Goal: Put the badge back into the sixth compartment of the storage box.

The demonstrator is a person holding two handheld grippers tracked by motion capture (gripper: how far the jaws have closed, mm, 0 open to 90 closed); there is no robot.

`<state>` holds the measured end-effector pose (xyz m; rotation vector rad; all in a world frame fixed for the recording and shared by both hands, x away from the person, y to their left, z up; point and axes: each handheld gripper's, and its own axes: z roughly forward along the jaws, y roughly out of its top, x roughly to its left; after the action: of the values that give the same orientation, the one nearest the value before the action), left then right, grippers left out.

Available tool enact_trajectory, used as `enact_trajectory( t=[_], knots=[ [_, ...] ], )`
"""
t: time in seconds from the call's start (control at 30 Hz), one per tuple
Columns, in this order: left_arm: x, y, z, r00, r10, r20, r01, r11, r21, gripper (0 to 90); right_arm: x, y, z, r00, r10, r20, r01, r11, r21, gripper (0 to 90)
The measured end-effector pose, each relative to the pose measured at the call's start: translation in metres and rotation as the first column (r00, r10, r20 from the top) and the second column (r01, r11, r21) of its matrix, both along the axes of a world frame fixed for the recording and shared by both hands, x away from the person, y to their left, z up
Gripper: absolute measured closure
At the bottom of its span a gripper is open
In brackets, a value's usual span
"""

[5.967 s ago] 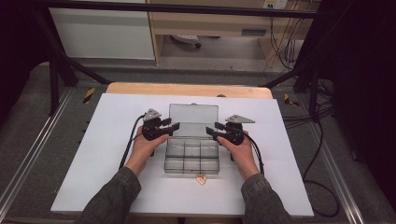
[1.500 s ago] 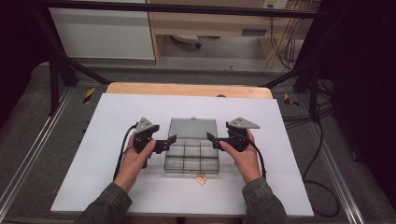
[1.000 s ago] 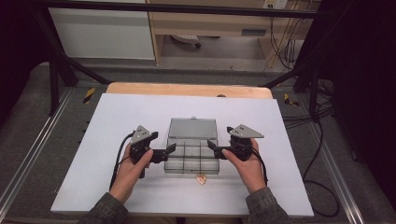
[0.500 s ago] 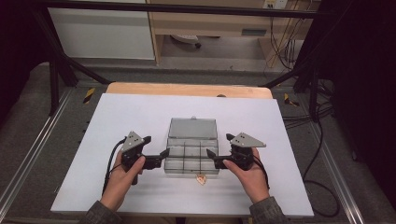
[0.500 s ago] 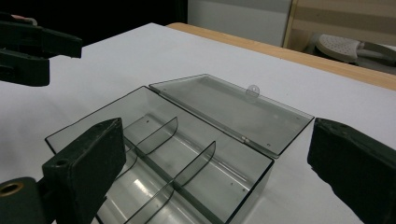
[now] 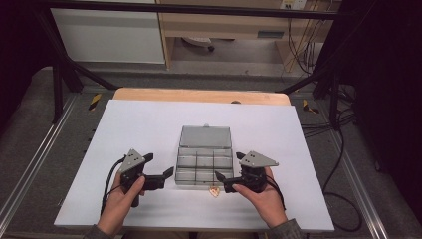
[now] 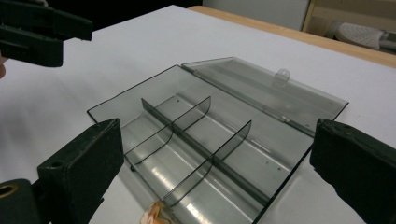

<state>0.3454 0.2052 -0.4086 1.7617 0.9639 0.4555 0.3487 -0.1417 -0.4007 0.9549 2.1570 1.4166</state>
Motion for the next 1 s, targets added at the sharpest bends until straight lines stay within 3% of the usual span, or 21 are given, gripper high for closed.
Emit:
enact_trajectory(
  t=[0.4,0.6,0.77,1.0],
  knots=[
    [-0.013,0.018,-0.006,0.9998,0.019,-0.009,-0.019,0.9997,0.017,7.2,-0.014,0.009,-0.003,0.9987,0.039,-0.032,-0.04,0.999,-0.024,4.3],
    [-0.022,0.019,-0.008,0.9997,0.013,-0.019,-0.013,0.9998,0.018,7.5,-0.019,0.013,-0.007,0.9974,0.049,-0.053,-0.051,0.998,-0.045,4.7],
    [-0.032,0.022,-0.01,0.9997,0.005,-0.026,-0.004,0.9986,0.053,7.3,-0.024,0.017,-0.012,0.9949,0.064,-0.078,-0.069,0.996,-0.063,6.0],
    [-0.029,0.025,-0.012,0.9994,0.005,-0.034,-0.003,0.9984,0.057,7.3,-0.029,0.029,-0.017,0.9881,0.11,-0.108,-0.12,0.988,-0.096,16.3]
  ],
)
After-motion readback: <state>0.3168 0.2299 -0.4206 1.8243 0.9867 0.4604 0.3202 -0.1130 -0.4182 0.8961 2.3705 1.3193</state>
